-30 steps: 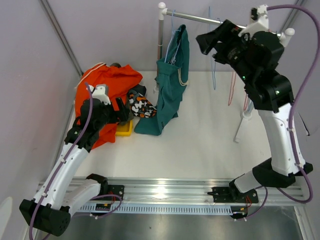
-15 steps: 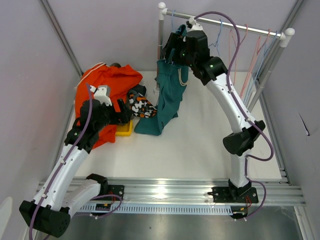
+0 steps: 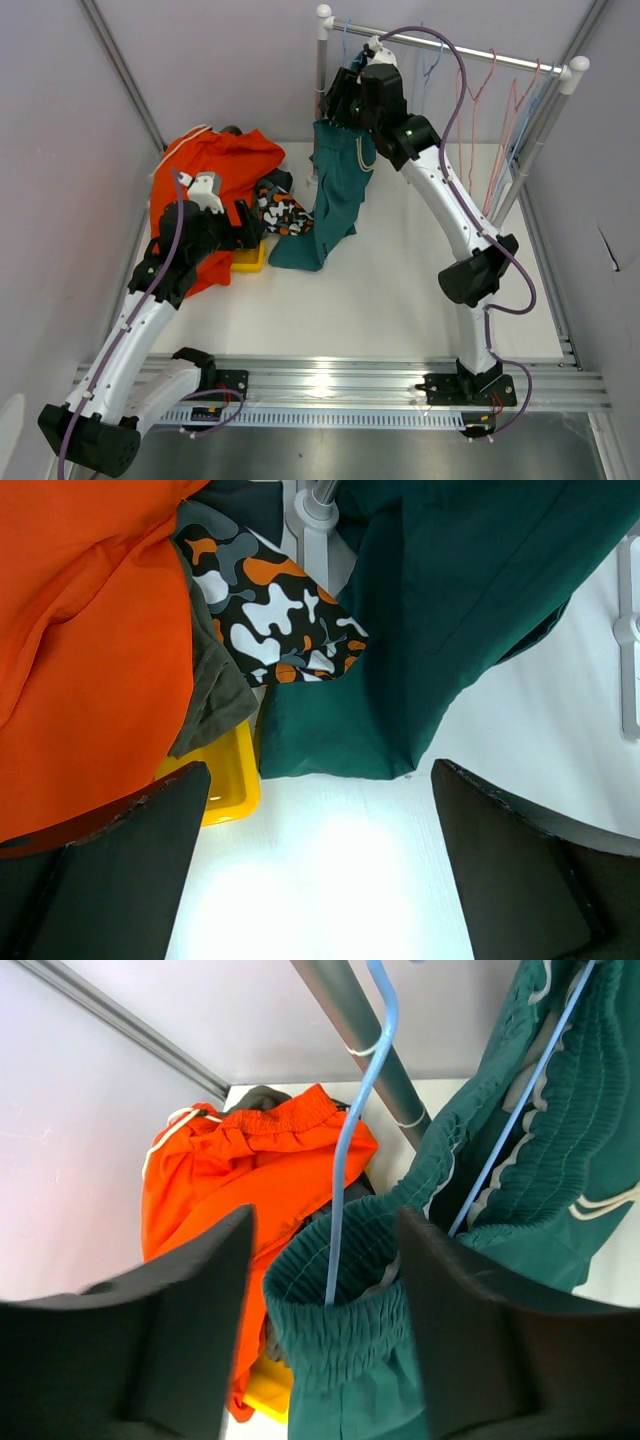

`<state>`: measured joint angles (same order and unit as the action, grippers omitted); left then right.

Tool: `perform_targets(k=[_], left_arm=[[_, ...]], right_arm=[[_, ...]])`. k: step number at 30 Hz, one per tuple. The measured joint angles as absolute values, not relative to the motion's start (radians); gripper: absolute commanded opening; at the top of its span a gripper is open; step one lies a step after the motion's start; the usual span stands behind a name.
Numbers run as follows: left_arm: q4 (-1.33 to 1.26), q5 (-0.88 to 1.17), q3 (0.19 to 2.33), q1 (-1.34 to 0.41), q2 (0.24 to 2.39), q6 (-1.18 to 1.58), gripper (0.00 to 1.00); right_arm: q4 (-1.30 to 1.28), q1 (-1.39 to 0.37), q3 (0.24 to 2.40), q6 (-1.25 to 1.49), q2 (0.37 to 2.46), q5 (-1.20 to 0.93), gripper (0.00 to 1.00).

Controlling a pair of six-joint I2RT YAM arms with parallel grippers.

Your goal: Remove the shorts from the hanger

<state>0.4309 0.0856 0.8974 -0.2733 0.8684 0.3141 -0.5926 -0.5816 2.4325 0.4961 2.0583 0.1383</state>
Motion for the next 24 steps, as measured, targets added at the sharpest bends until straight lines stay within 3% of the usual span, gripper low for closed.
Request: perform_targets(k=[4,5,7,9,19,24], left_arm=[[0.431,0.086,0.897,-0.273,0.868,0.315,0.99],[0.431,0.086,0.897,-0.273,0.868,0.314,0.99],[0.431,0.086,0.897,-0.273,0.868,0.315,0.99],[0.431,0.086,0.897,-0.273,0.868,0.314,0.99],[0.411,0.128,0.878,-0.281,0.860,0.311,0.99],[0.388,0.137,0.894,-0.421,0.863,0.288,0.99]], right_arm=[[-0.584,-0.583,2.432,0.501,2.084,0.142,0.49],[-0.583,-0.583,2.432,0.502,2.088,0.142,0.34],[-0.580,-0.583,2.433,0.502,2.094,0.143,0.14],[-0.577,-0.583,2.432,0.508,2.096,0.150,0.00],[-0.587,-0.599,2.415,0.500,2.070,0.202,0.00],[-0.608,-0.616,2.350,0.475,1.979,0.240,0.00]])
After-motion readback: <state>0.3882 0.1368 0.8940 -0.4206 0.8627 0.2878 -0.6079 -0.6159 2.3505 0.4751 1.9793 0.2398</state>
